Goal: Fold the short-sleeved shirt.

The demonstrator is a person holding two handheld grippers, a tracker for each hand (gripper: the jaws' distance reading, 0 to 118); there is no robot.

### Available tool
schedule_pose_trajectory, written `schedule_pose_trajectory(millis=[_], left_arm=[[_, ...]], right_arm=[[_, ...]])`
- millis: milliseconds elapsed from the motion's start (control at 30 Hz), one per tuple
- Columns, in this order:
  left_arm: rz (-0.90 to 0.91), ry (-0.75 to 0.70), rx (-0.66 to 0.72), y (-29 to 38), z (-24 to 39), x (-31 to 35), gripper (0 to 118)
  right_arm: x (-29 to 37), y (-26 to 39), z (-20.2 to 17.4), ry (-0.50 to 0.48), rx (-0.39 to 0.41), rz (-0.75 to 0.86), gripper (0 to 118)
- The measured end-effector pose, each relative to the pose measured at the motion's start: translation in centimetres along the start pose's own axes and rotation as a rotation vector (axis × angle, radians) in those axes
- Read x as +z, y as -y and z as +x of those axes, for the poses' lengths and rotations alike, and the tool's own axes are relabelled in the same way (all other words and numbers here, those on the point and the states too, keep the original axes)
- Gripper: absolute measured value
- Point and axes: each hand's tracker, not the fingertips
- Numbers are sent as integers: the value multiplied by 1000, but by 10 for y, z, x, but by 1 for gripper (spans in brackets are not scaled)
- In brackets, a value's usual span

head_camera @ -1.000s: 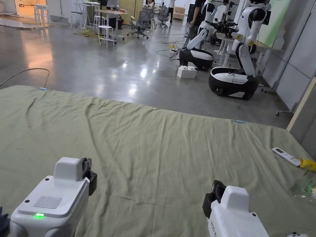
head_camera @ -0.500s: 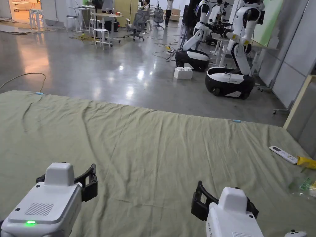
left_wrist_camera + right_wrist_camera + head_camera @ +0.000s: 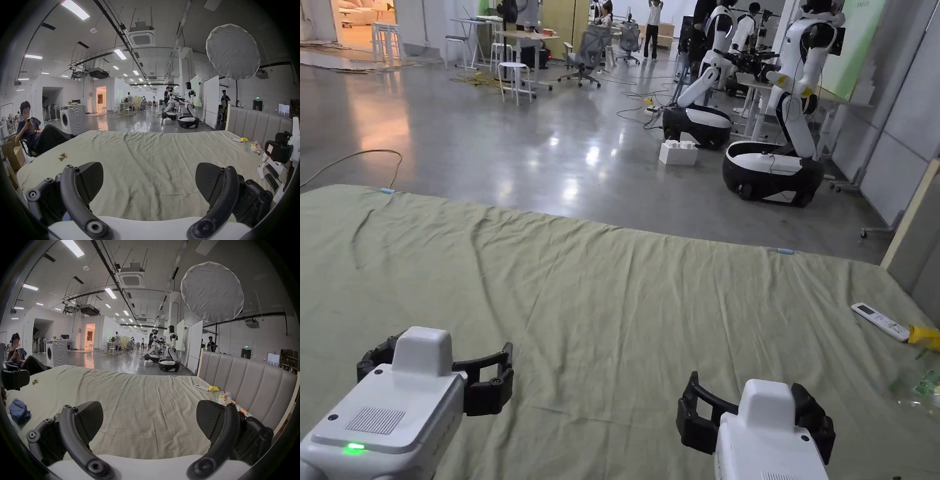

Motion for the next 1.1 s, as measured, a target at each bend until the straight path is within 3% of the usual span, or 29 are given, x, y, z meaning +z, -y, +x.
schedule_pose_trajectory(millis=[267, 467, 567, 900, 1100], left_arm=[[83, 28, 32, -2, 5, 1, 115], [79, 20, 3, -3, 6, 0, 115], [75, 23, 20, -3, 3, 0, 115], [49, 12, 79, 1, -6, -1, 115], [23, 15, 95, 1, -9, -5, 115]], right_arm=[[-3, -1, 2, 2, -27, -1, 115], [-8, -4, 8, 15, -147, -44, 115], [-10, -10, 9, 28, -156, -44, 115], [-15, -22, 15, -1, -314, -167, 116], [-22, -20, 12, 40, -293, -197, 116]])
